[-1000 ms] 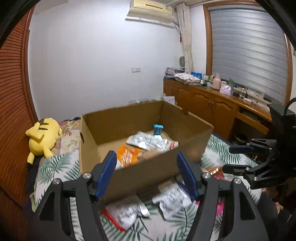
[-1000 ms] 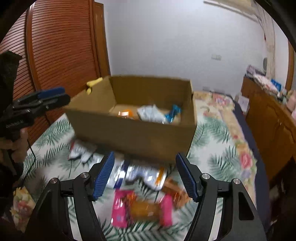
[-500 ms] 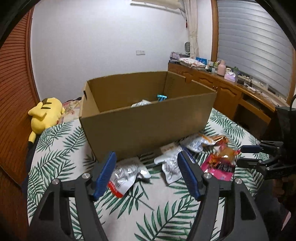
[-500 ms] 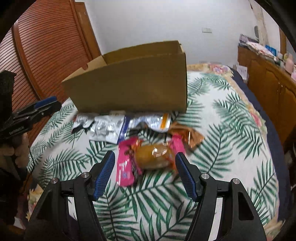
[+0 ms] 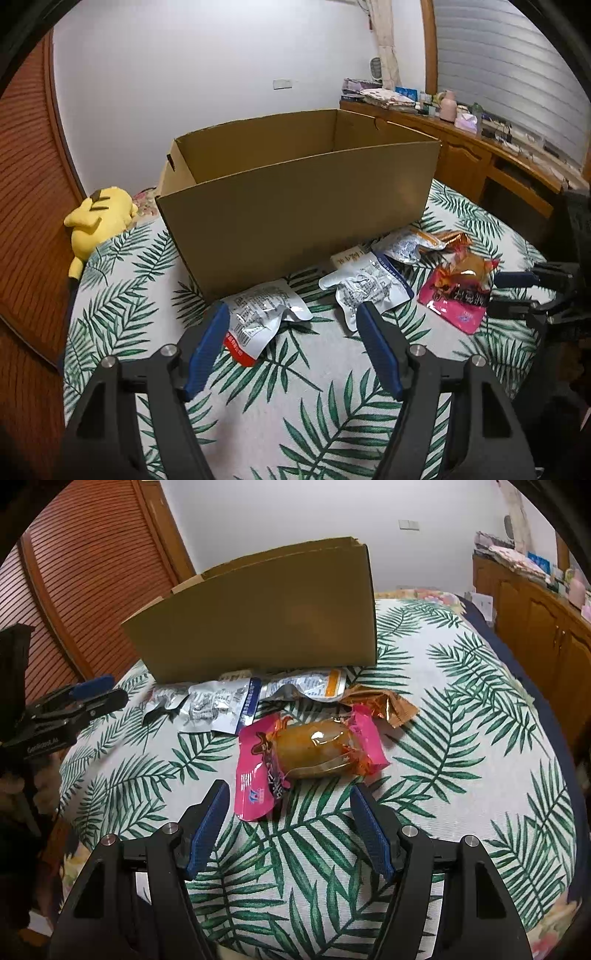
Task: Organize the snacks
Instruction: 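Lower the left tool to the red-striped white packet while the right tool approaches the pink candy, then grasp the red-striped white packet with the left tool while the right tool grasps the pink candy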
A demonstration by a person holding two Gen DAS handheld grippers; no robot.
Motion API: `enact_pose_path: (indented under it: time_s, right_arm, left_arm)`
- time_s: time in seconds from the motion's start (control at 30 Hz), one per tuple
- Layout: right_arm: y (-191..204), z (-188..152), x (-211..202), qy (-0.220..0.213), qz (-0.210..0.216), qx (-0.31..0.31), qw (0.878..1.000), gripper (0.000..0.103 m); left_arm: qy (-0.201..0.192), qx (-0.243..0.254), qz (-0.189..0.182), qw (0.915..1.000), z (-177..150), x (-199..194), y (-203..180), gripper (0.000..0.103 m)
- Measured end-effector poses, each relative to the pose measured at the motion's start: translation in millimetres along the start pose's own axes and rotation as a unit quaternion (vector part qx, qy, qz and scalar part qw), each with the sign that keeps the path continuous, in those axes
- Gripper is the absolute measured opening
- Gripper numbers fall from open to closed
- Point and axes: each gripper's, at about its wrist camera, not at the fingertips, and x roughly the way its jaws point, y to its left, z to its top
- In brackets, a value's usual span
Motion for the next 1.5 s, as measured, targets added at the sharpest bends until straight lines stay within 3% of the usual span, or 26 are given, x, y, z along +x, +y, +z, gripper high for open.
enact_pose_path:
  time_s: [0.3,0.4,0.53,0.87,1.27,1.5]
  right_arm:
    - [-15.0,6.6,10.5,-0.005,0.008,0.046,0.999,0.069]
    - [-19.4,11.8,12.3,-0.009,0.001,0.050,0.999,0.069]
    - [-22.6,19.4,14.0,-0.014,-0.002,0.053,0.998,0.069]
    - [-19.7,35.8,25.6,-0.019,-0.029,0.031,0.999,0.069]
    - [-24.5,39.7,44.7,0.002,-0.018,0.022,1.000,0.070]
    - [-21.1,37.4,46.7,0.002,-0.024,0.009,1.000,0.071]
  left_arm:
    - [0.004,0.041,0.023,0.9989,6.3,5.1,4.2,0.072]
    - [0.016,0.039,0.008,0.9991,8.0,11.0,9.6,0.072]
    - [0.039,0.027,-0.040,0.9981,8.4,20.6,15.4,0.072]
    - [0.054,0.040,-0.039,0.9970,9.6,37.3,27.6,0.072]
    - [0.072,0.090,-0.095,0.9888,17.6,59.6,24.1,0.063]
    - [0.112,0.107,-0.089,0.9839,12.0,76.5,24.8,0.066]
